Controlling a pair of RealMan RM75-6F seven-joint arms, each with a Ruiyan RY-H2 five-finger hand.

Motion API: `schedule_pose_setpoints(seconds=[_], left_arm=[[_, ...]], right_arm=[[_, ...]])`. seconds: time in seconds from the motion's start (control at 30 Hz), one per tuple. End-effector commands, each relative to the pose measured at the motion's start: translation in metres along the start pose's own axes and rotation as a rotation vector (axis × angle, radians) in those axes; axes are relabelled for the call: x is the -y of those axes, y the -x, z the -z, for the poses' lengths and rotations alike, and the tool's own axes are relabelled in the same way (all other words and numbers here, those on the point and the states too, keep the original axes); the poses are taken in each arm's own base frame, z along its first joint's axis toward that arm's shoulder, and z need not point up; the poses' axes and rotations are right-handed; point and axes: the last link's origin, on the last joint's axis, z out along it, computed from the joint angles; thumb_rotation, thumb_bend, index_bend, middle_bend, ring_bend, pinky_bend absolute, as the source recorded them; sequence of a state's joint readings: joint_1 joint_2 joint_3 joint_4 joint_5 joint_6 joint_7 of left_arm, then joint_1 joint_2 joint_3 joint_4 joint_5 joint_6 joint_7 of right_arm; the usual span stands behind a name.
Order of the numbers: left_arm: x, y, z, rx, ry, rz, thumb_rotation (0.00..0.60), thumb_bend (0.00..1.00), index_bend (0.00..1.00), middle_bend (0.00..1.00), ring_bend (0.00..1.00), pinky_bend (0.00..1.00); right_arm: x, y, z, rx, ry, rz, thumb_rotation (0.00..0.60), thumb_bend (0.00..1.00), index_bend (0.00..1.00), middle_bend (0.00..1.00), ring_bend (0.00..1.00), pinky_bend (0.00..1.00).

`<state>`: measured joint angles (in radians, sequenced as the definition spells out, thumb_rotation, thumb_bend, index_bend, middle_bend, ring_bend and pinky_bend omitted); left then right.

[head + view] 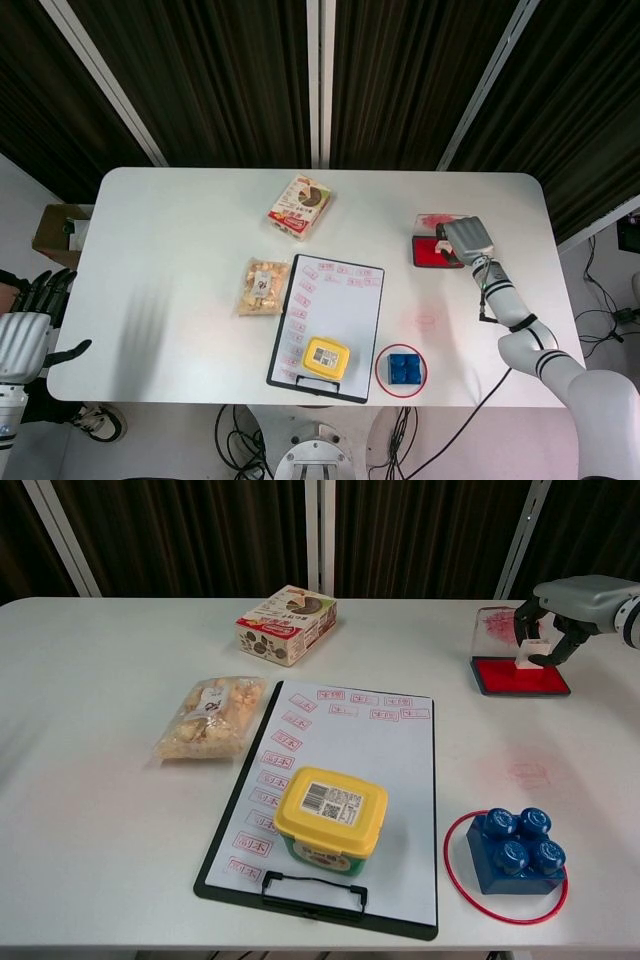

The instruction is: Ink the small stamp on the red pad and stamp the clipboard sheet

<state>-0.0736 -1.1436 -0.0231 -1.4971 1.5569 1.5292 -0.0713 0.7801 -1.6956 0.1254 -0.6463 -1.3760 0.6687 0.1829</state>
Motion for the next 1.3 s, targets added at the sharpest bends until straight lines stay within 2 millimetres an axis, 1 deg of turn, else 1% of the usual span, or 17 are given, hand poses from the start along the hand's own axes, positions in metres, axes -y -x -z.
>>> schedule_pose_setpoints(seconds=[0.03,0.3,0.5,0.6,0.7,0.8,0.93,1.0,1.1,1.2,1.3], left_arm=[[0.000,0.000,0.000,0.000,-0.001,0.000,0.600,0.00,0.07,0.07,0.05,0.16],[0.001,-0.001,0.001,-0.004,-0.004,-0.002,0.600,0.00,0.07,0.07,0.05,0.16],[0.001,-0.001,0.001,-0.004,-0.006,-0.002,0.600,0.00,0.07,0.07,0.05,0.16],[0.002,-0.002,0.002,-0.006,-0.008,-0.001,0.600,0.00,0.07,0.07,0.05,0.16],[0.002,-0.002,0.002,-0.010,-0.008,-0.001,0.600,0.00,0.07,0.07,0.05,0.16],[0.001,-0.004,0.002,-0.015,-0.005,-0.001,0.600,0.00,0.07,0.07,0.05,0.16],[0.000,-0.004,0.002,-0.017,-0.002,0.002,0.600,0.00,0.07,0.07,0.05,0.16],[-0.001,-0.004,0.002,-0.019,0.001,0.005,0.600,0.00,0.07,0.07,0.05,0.16],[-0.002,-0.004,0.002,-0.021,0.003,0.007,0.600,0.00,0.07,0.07,0.05,0.16],[-0.002,-0.004,0.003,-0.024,0.003,0.008,0.600,0.00,0.07,0.07,0.05,0.16],[-0.001,-0.005,0.004,-0.027,-0.001,0.007,0.600,0.00,0.07,0.07,0.05,0.16]], right_arm=[[0.000,0.002,0.000,0.003,0.005,0.004,0.600,0.44,0.92,0.81,0.91,1.00],[0.000,0.007,0.000,0.007,0.008,0.010,0.600,0.44,0.93,0.82,0.91,1.00],[-0.003,0.002,0.000,-0.016,0.012,0.002,0.600,0.44,0.93,0.82,0.91,1.00],[-0.005,-0.005,0.001,-0.041,0.012,-0.010,0.600,0.44,0.93,0.82,0.91,1.00],[-0.009,-0.018,0.005,-0.091,0.002,-0.046,0.600,0.44,0.93,0.82,0.91,1.00],[-0.013,-0.039,0.014,-0.164,-0.029,-0.093,0.600,0.44,0.93,0.82,0.91,1.00],[-0.014,-0.071,0.033,-0.260,-0.091,-0.126,0.600,0.44,0.93,0.82,0.91,1.00],[-0.010,-0.082,0.044,-0.285,-0.128,-0.143,0.600,0.44,0.93,0.82,0.91,1.00],[0.003,-0.092,0.056,-0.294,-0.184,-0.163,0.600,0.44,0.93,0.82,0.91,1.00],[0.023,-0.097,0.065,-0.277,-0.252,-0.178,0.600,0.44,0.93,0.82,0.91,1.00],[0.047,-0.096,0.071,-0.256,-0.314,-0.164,0.600,0.44,0.93,0.82,0.91,1.00]])
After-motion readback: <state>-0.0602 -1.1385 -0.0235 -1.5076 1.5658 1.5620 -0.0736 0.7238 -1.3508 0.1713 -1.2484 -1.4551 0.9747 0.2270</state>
